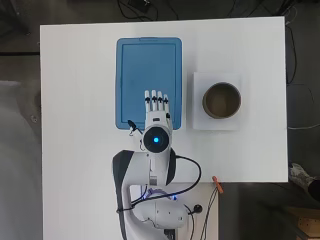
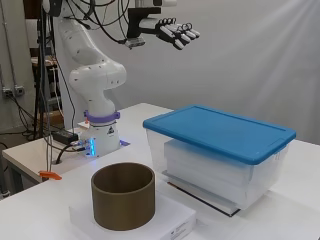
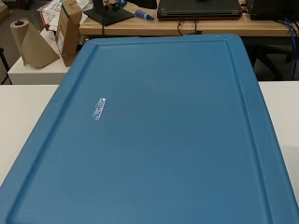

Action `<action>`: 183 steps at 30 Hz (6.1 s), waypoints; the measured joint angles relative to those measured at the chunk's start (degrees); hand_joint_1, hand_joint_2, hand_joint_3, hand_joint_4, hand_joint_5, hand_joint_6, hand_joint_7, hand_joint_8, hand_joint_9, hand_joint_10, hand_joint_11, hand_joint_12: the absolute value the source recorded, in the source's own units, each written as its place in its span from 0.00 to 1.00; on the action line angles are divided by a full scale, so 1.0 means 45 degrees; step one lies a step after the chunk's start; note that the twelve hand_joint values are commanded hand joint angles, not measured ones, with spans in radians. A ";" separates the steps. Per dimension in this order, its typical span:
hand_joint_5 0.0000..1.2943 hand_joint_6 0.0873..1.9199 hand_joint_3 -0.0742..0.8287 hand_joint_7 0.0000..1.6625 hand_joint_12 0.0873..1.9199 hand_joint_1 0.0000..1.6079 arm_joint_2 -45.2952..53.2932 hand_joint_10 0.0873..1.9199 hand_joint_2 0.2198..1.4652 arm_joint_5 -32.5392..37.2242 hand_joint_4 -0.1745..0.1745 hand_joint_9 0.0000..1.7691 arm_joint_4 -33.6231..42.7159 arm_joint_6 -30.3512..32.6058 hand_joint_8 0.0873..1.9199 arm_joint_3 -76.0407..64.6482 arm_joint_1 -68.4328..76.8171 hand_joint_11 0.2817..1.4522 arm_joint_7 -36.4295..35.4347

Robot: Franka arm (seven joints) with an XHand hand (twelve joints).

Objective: Teleoperate dual arm-hand system to remove items from a box

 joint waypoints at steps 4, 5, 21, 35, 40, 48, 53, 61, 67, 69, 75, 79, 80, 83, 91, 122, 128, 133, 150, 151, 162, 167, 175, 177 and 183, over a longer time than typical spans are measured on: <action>0.06 0.00 0.07 0.07 0.00 0.16 0.2922 0.00 0.52 -0.0356 0.44 0.13 0.1199 0.0439 0.00 -0.1461 -0.0141 0.14 -0.0220; 0.07 0.00 0.07 0.08 0.00 0.16 0.3599 0.00 0.52 -0.0443 0.44 0.14 0.1342 0.0584 0.00 -0.1679 -0.0161 0.14 -0.0296; 0.10 0.00 0.08 0.14 0.00 0.13 0.3234 0.00 0.51 -0.0824 0.36 0.19 -0.2198 0.2906 0.00 0.0265 0.0295 0.14 -0.2236; 0.00 0.00 0.07 0.00 0.00 0.19 0.0295 0.00 0.46 -0.6924 0.28 0.07 -0.6539 0.5738 0.00 0.1200 0.0319 0.06 0.1308; 0.39 0.77 0.09 0.42 0.53 0.62 0.0911 0.65 0.74 -0.7643 0.77 0.45 -0.6646 0.6188 0.74 0.1057 0.0333 0.31 0.1437; 0.29 0.94 0.11 0.39 0.58 0.81 0.0423 0.69 0.86 -0.6033 0.05 0.45 -0.6692 0.7266 0.84 -0.1185 0.0755 0.24 -0.5010; 0.27 0.97 0.09 0.39 0.61 0.73 0.0303 0.76 0.90 -0.5130 0.49 0.43 -0.6209 0.7601 0.83 -0.1148 0.0877 0.24 -0.4792; 0.31 0.90 0.09 0.35 0.53 0.66 0.1358 0.81 0.95 -0.2856 0.38 0.36 -0.3942 0.6066 0.93 -0.1437 0.1088 0.23 -0.4905; 0.37 0.81 0.08 0.37 0.64 0.66 0.2415 0.92 0.93 -0.1321 0.31 0.38 -0.2308 0.4059 0.94 -0.1695 0.1132 0.22 -0.4779; 0.36 0.85 0.08 0.35 0.62 0.74 0.2552 0.84 0.91 -0.1793 0.27 0.38 -0.1870 0.3896 0.90 -0.1586 0.1109 0.21 -0.4511; 0.40 0.81 0.08 0.38 0.44 0.71 0.5524 0.80 0.89 -0.2993 0.43 0.39 0.1394 0.5038 0.85 -0.1627 0.0950 0.26 -0.3984; 0.40 0.78 0.08 0.38 0.46 0.74 0.8314 0.79 0.89 -0.3075 0.32 0.40 0.4470 0.5128 0.84 -0.1627 0.0802 0.25 -0.4173; 0.34 0.55 0.07 0.35 0.33 0.59 0.8911 0.55 0.82 -0.3076 0.39 0.38 0.5149 0.5089 0.60 -0.1618 0.0777 0.23 -0.4252; 0.07 0.05 0.06 0.08 0.02 0.17 0.9226 0.05 0.53 -0.3449 0.39 0.16 0.5767 0.4775 0.05 -0.2016 0.1171 0.12 -0.3968; 0.04 0.00 0.09 0.09 0.00 0.15 0.8760 0.00 0.49 -0.1919 0.51 0.17 0.4995 0.4136 0.00 -0.1852 0.1315 0.13 -0.4526; 0.02 0.00 0.08 0.06 0.00 0.23 1.2376 0.00 0.48 -0.2589 0.51 0.16 0.5507 0.2225 0.00 -0.2613 0.2889 0.17 -0.3163; 0.60 0.63 0.09 0.49 0.92 0.65 1.3015 0.96 0.79 -0.2252 0.57 0.61 0.6838 0.0685 0.85 -0.2590 0.2647 0.47 -0.2409; 0.56 0.59 0.08 0.48 0.90 0.74 1.2694 0.89 0.82 -0.1696 0.01 0.57 0.6327 0.0779 0.80 -0.2648 0.2492 0.36 -0.4073; 0.57 0.54 0.08 0.54 0.63 0.82 0.8142 0.59 0.76 -0.2319 0.00 0.59 0.5231 0.1015 0.63 -0.8759 0.3877 0.26 -0.3328; 0.58 0.53 0.08 0.54 0.62 0.84 0.7869 0.60 0.75 -0.2544 0.00 0.59 0.5254 0.0940 0.60 -0.9810 0.5023 0.26 -0.3194; 0.00 0.00 0.09 0.03 0.00 0.05 0.7604 0.00 0.42 -0.3116 0.44 0.13 0.4802 0.0986 0.00 -1.3348 1.8218 0.13 -0.2584; 0.01 0.00 0.09 0.06 0.00 0.07 0.6981 0.00 0.45 -0.3928 0.47 0.15 0.4552 0.0958 0.00 -1.4501 1.5852 0.13 -0.1569; 0.04 0.00 0.11 0.07 0.00 0.00 0.5517 0.00 0.50 -0.4810 0.47 0.15 0.4035 0.1237 0.00 -1.4088 1.3524 0.13 0.0055; 0.04 0.00 0.11 0.07 0.00 0.00 0.5145 0.00 0.51 -0.4916 0.46 0.15 0.3959 0.1218 0.00 -1.3421 1.3004 0.13 0.0300; 0.06 0.00 0.11 0.07 0.00 0.00 0.4356 0.00 0.53 -0.5032 0.46 0.14 0.3927 0.0906 0.00 -1.2026 1.1899 0.13 0.0840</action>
